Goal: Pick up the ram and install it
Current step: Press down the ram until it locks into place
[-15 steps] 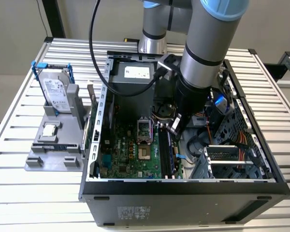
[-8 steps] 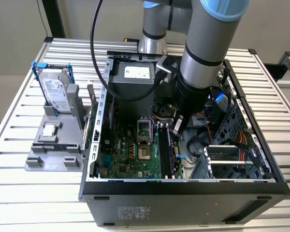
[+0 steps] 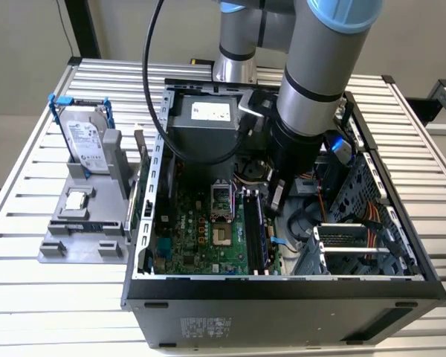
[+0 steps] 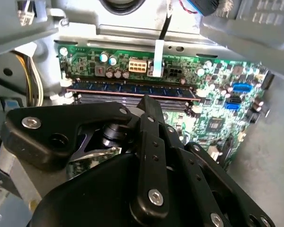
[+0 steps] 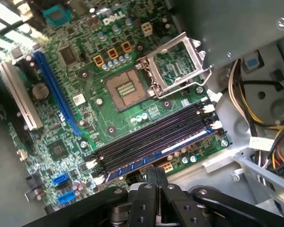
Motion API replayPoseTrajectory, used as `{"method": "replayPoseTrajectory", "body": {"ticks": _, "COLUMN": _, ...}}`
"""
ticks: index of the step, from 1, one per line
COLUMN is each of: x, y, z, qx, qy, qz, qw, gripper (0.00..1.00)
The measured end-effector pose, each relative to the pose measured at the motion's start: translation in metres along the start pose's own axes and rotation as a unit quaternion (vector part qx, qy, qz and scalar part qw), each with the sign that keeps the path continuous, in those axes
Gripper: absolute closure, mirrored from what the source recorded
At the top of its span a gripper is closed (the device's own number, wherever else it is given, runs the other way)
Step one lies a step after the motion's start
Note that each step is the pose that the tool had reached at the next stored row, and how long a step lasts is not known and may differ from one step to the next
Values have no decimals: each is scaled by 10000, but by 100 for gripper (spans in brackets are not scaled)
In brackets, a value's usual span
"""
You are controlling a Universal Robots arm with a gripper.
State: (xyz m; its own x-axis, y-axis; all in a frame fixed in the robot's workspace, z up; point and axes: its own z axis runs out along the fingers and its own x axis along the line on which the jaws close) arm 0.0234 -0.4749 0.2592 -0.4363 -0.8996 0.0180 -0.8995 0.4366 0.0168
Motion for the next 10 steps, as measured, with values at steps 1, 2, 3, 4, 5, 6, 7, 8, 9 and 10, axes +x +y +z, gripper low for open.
{"method": "replayPoseTrajectory", "body": {"ticks": 1, "x": 0, "y": 1, "z": 1, "qx": 1, "qy": 1, "qz": -73, "qw": 10000, "gripper": 100}}
{"method": "replayPoseTrajectory", "body": {"ticks": 2, "x": 0, "y": 1, "z": 2, "qx": 2, "qy": 2, "qz": -148, "qw": 9999, "gripper": 100}}
{"method": "replayPoseTrajectory", "body": {"ticks": 3, "x": 0, "y": 2, "z": 2, "qx": 4, "qy": 3, "qz": -223, "qw": 9998, "gripper": 100}}
{"method": "replayPoseTrajectory", "body": {"ticks": 4, "x": 0, "y": 3, "z": 3, "qx": 5, "qy": 4, "qz": -293, "qw": 9996, "gripper": 100}}
{"method": "replayPoseTrajectory", "body": {"ticks": 5, "x": 0, "y": 4, "z": 3, "qx": 6, "qy": 6, "qz": -368, "qw": 9993, "gripper": 100}}
{"method": "replayPoseTrajectory", "body": {"ticks": 6, "x": 0, "y": 4, "z": 4, "qx": 8, "qy": 8, "qz": -451, "qw": 9990, "gripper": 100}}
{"method": "replayPoseTrajectory", "body": {"ticks": 7, "x": 0, "y": 5, "z": 5, "qx": 9, "qy": 9, "qz": -526, "qw": 9986, "gripper": 100}}
{"method": "replayPoseTrajectory", "body": {"ticks": 8, "x": 0, "y": 7, "z": 6, "qx": 11, "qy": 10, "qz": -599, "qw": 9982, "gripper": 100}}
{"method": "replayPoseTrajectory", "body": {"ticks": 9, "x": 0, "y": 8, "z": 8, "qx": 12, "qy": 12, "qz": -670, "qw": 9978, "gripper": 100}}
{"method": "replayPoseTrajectory", "body": {"ticks": 10, "x": 0, "y": 9, "z": 9, "qx": 14, "qy": 14, "qz": -753, "qw": 9972, "gripper": 100}}
